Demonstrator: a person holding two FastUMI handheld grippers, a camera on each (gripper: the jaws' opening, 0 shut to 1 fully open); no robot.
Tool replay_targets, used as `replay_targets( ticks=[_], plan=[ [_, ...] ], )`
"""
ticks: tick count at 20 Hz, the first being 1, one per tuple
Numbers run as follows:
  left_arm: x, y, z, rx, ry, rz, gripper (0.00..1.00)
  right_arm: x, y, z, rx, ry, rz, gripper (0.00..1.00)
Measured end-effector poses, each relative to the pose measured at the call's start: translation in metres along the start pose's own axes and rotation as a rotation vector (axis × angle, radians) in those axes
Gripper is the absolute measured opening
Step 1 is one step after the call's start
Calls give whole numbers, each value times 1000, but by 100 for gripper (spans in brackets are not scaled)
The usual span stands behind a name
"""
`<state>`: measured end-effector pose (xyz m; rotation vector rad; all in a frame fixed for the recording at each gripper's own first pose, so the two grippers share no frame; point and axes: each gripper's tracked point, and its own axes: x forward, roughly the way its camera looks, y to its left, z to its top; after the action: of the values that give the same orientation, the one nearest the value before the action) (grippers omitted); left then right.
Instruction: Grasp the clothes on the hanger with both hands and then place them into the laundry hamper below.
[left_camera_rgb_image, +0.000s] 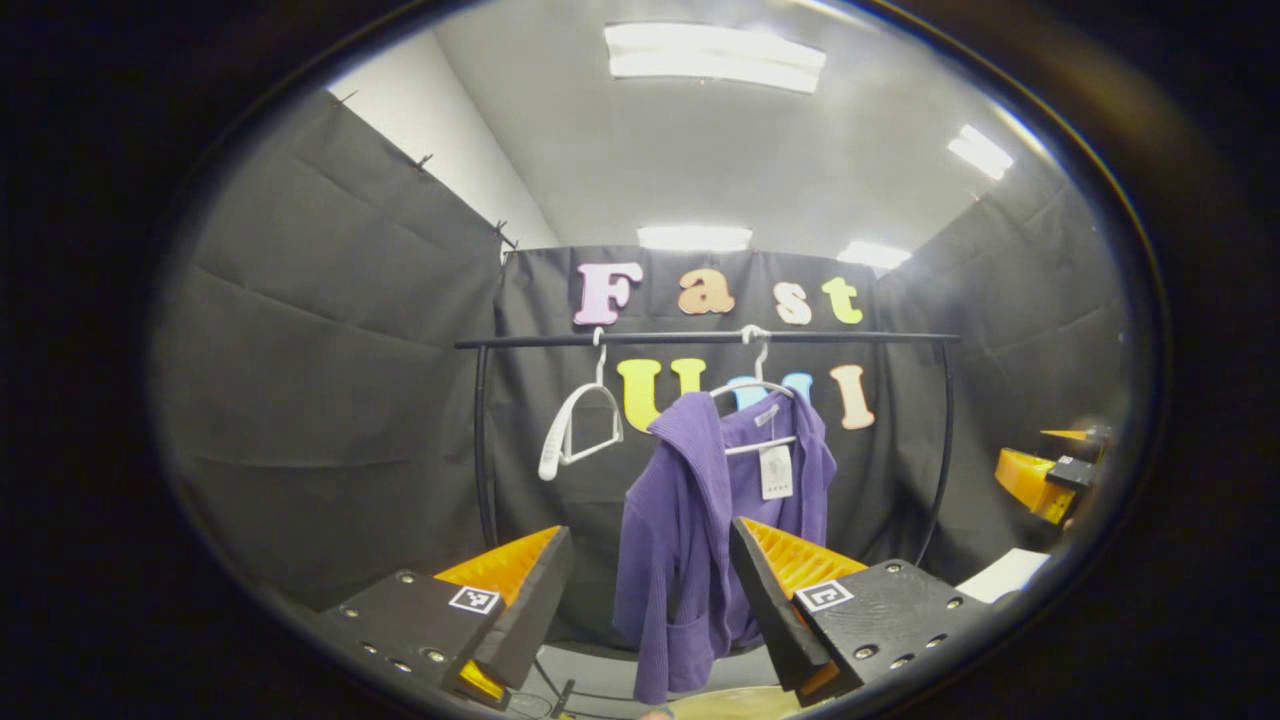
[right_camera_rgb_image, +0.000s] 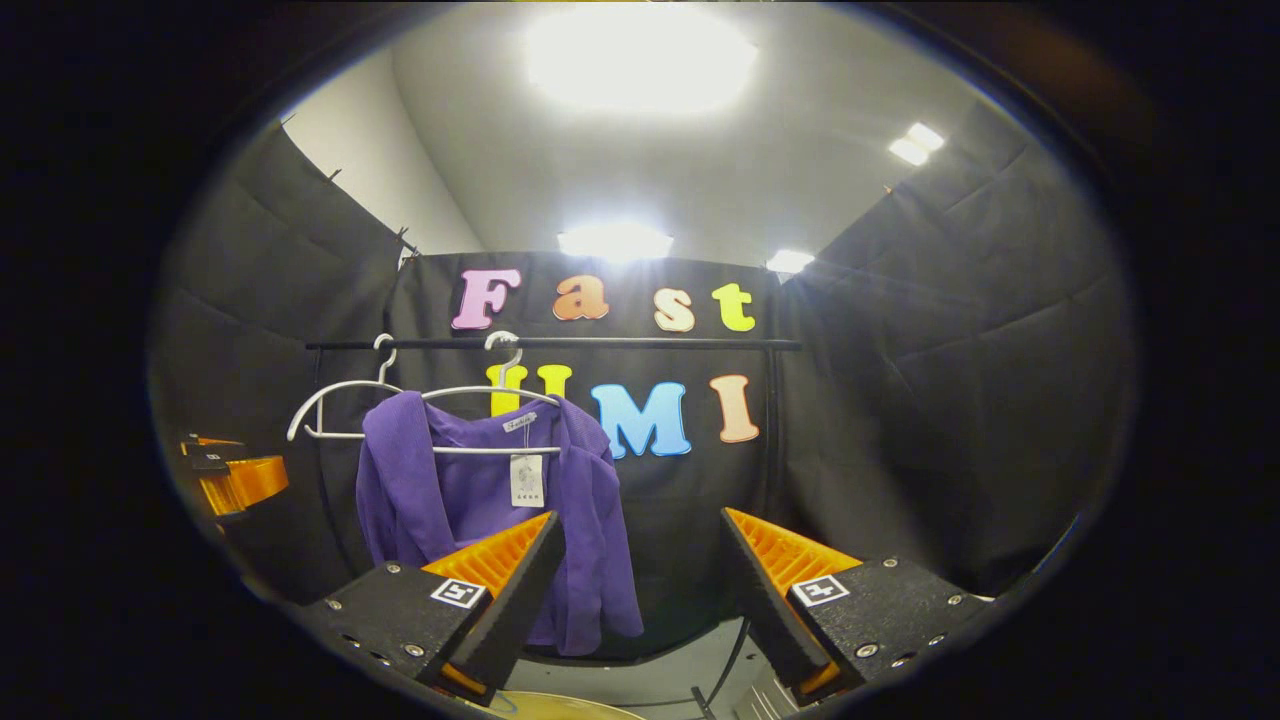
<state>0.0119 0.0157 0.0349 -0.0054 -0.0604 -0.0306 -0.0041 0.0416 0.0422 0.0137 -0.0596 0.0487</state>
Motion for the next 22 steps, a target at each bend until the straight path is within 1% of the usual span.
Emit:
replay_targets(
  ticks=[1, 4, 6, 8, 10, 11, 13, 14, 15, 17, 20, 22],
  plan=[
    [1, 0, 2, -6, 4, 0, 90, 7, 6, 0, 6, 2, 16, 95],
    [8, -8, 11, -19, -4, -16, 90, 22, 12, 16, 23, -22, 47, 95],
    [13, -13, 15, -22, -17, -15, 90, 31, 10, 26, 20, -49, 57, 95],
    [20, -19, 20, -37, -26, -17, 90, 45, 14, 32, 13, -65, 84, 95],
    [31, -19, 29, -36, -36, 3, 90, 61, 17, 39, 6, -86, 107, 95],
    [36, -21, 31, -24, -35, 12, 96, 70, 18, 40, 10, -86, 118, 95],
    [50, -29, 34, -3, -36, 9, 96, 87, 23, 44, 26, -91, 143, 96],
    [56, -33, 37, 3, -36, 13, 96, 96, 22, 46, 28, -94, 141, 95],
    [63, -37, 37, 2, -41, 18, 96, 104, 20, 46, 27, -94, 136, 95],
    [75, -48, 39, -11, -53, 21, 96, 119, 24, 44, 35, -93, 153, 95],
    [95, -60, 30, -15, -35, 31, 96, 143, 28, 39, 52, -86, 179, 95],
    [106, -64, 21, -22, -20, 57, 96, 158, 27, 34, 68, -80, 186, 95]
  ],
)
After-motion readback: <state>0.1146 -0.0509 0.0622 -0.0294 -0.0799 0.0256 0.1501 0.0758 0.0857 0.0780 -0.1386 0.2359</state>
